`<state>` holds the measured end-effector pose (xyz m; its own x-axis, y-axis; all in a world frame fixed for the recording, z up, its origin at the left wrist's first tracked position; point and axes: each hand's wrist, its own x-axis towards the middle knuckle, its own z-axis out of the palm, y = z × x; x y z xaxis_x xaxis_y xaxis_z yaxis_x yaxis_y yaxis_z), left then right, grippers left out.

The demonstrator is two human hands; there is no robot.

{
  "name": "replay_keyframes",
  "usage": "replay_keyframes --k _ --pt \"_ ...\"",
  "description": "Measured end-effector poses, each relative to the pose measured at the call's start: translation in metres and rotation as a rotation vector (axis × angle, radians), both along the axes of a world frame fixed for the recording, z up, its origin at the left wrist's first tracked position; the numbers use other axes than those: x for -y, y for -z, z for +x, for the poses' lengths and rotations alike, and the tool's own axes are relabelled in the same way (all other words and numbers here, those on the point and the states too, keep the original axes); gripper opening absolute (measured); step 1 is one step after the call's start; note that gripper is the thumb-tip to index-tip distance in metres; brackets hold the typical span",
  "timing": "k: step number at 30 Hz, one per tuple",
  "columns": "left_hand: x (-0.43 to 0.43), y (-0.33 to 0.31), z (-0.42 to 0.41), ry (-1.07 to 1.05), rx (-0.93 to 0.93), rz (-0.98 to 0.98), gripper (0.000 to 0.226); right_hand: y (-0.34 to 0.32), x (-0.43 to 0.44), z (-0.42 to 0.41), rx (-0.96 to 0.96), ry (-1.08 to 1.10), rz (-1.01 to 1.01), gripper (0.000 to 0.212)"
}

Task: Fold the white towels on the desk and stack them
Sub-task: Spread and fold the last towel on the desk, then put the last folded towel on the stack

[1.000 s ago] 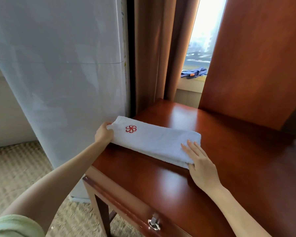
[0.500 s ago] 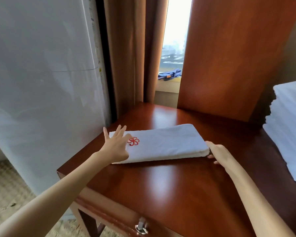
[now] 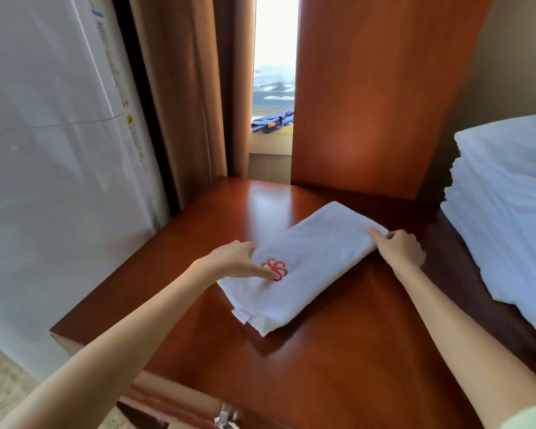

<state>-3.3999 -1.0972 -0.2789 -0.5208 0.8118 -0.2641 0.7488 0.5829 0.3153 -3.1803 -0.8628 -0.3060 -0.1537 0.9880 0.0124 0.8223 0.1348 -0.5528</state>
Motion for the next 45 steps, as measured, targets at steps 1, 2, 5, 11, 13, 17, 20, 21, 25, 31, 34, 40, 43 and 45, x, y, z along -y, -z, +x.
replay_keyframes --k 1,2,5,11,13,17,20,21,25,31,34,40,43,45 --pt "-0.003 -0.002 0.002 0.000 0.044 -0.031 0.086 0.003 -0.002 -0.002 0.014 0.015 -0.013 0.080" --pt "-0.005 -0.003 0.002 -0.008 0.077 -0.055 0.093 0.005 -0.002 -0.004 0.024 0.025 -0.030 0.085" --pt "-0.010 -0.002 0.000 -0.037 0.121 -0.082 0.113 0.008 0.005 -0.012 -0.150 0.009 -0.088 0.086" --pt "-0.012 0.002 0.005 -0.042 0.153 -0.022 0.103 0.019 0.041 -0.037 -0.585 -0.202 -0.068 0.086" --pt "-0.011 0.001 0.013 -0.046 0.097 -0.007 0.089 0.012 0.044 -0.041 -0.755 -0.097 -0.101 0.073" --pt "-0.005 0.002 0.042 -0.066 0.068 0.120 0.054 -0.018 0.047 -0.039 -1.153 -0.146 -0.123 0.061" --pt "-0.005 0.010 0.072 -0.029 0.298 0.289 0.043 -0.059 0.043 -0.019 -1.179 -0.250 -0.027 0.059" --pt "-0.009 0.014 0.084 -0.030 0.343 0.356 0.047 -0.074 0.041 -0.008 -1.159 -0.287 0.007 0.059" --pt "-0.026 0.020 0.156 0.067 0.550 0.702 0.067 -0.134 0.028 0.053 -1.139 -0.358 0.099 0.061" --pt "-0.056 -0.024 0.274 0.403 0.585 1.088 0.087 -0.225 0.008 0.180 -1.221 -0.353 0.231 0.054" --pt "-0.067 -0.057 0.324 0.564 0.479 1.220 0.070 -0.266 -0.003 0.244 -1.232 -0.328 0.280 0.056" --pt "-0.105 -0.110 0.388 0.686 0.731 1.165 0.041 -0.316 -0.037 0.332 -1.130 -0.293 0.283 0.051" --pt "-0.141 -0.124 0.416 0.719 0.729 1.033 0.048 -0.327 -0.064 0.356 -1.034 -0.258 0.310 0.047" --pt "-0.165 -0.127 0.431 0.754 0.683 1.014 0.050 -0.327 -0.088 0.366 -0.983 -0.217 0.328 0.047"
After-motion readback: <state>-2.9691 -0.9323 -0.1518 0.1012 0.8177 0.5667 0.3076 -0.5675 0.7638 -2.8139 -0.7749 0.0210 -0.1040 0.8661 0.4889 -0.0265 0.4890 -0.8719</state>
